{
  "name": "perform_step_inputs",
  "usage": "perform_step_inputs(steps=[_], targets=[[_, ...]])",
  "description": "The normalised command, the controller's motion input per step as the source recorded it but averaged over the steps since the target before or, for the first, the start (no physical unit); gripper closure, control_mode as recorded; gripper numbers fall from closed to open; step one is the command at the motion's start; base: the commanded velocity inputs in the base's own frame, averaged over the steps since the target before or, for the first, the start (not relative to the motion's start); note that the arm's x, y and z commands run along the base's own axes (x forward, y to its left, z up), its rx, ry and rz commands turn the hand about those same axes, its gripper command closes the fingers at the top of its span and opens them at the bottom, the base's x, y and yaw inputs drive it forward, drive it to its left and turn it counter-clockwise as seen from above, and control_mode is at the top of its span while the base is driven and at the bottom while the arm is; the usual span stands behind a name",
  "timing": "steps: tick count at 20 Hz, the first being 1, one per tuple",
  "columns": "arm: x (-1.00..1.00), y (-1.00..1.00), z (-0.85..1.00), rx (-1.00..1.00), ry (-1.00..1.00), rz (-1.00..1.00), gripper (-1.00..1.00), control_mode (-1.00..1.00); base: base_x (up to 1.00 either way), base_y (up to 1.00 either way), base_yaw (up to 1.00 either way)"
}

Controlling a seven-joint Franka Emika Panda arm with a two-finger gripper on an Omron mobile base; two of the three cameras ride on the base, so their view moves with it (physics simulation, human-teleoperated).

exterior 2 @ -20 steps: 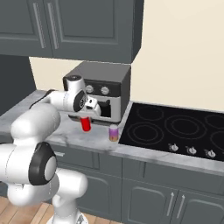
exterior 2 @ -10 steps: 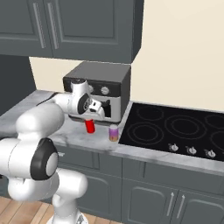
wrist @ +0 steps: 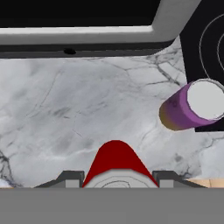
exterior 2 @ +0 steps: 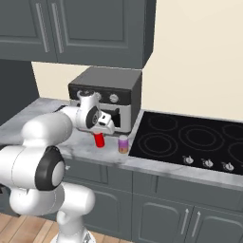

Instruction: Four empty soda cans are scattered around the kitchen. Gather all the cans and cluster them next to the stove for recycling.

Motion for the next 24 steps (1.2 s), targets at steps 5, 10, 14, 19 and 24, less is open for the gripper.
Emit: perform_step_inputs(steps=[5,10,14,19,24], targets=[[0.10,-0.02,-0.16,0.00,-0.01,-0.01,1.00,-1.00,0.00,0.00,0.00],[0.12,-0.02,-0.12,0.00,0.00,0.00,1.00,-1.00,0.00,0.00,0.00],[0.10,-0.04,-0.10,0.00,0.00,-0.01,1.00,-1.00,0.00,0.00,0.00],[0.08,-0.06,-0.09,0.00,0.00,-0.01,1.00,-1.00,0.00,0.00,0.00],[0.05,-0.08,-0.09,0.00,-0.01,0.00,1.00,-1.00,0.00,0.00,0.00]])
